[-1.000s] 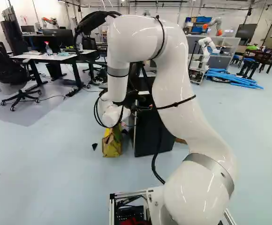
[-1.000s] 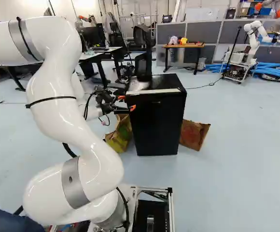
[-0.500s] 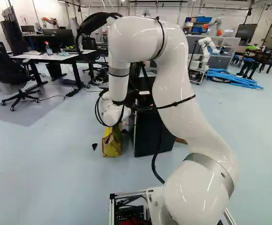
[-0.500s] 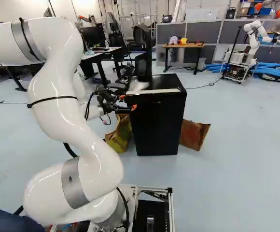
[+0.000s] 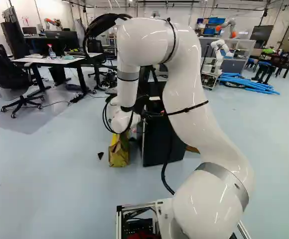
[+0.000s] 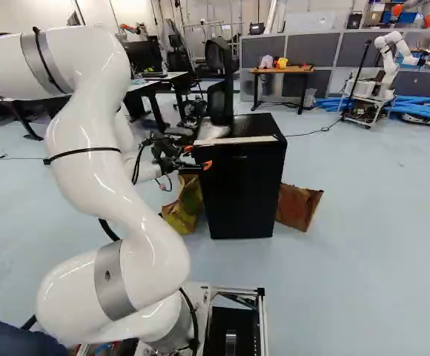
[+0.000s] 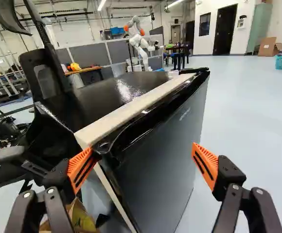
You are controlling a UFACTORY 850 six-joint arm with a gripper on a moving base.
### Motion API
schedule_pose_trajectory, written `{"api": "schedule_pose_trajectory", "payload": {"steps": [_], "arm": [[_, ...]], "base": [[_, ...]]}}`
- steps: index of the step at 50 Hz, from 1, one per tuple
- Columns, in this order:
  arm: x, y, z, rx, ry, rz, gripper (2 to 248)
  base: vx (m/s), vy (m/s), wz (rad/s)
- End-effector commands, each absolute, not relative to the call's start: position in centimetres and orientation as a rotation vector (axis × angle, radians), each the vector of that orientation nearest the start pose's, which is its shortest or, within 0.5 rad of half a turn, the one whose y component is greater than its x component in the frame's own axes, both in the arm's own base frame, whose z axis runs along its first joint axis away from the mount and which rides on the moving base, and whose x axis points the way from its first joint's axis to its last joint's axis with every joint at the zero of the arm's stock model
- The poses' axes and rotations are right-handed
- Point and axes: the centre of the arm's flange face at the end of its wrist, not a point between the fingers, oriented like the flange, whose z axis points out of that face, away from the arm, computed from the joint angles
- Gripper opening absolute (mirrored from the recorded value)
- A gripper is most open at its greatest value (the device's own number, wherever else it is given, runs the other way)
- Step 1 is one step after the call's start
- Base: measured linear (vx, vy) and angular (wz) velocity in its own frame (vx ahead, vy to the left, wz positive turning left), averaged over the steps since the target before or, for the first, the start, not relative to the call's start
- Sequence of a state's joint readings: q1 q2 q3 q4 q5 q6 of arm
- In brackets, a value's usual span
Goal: Grab a drink from the fridge
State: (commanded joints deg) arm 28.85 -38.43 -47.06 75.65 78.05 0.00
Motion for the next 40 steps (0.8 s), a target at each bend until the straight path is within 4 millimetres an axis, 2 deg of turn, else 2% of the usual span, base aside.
{"api": "schedule_pose_trajectory", "payload": {"steps": [19,40], "arm": [[45.6,15.4,25.6,-2.482,1.246,-2.218,247],[43.7,15.1,25.7,-2.516,1.231,-2.209,247]], "base": [[0.000,0.000,0.000],[0.000,0.000,0.000]]}}
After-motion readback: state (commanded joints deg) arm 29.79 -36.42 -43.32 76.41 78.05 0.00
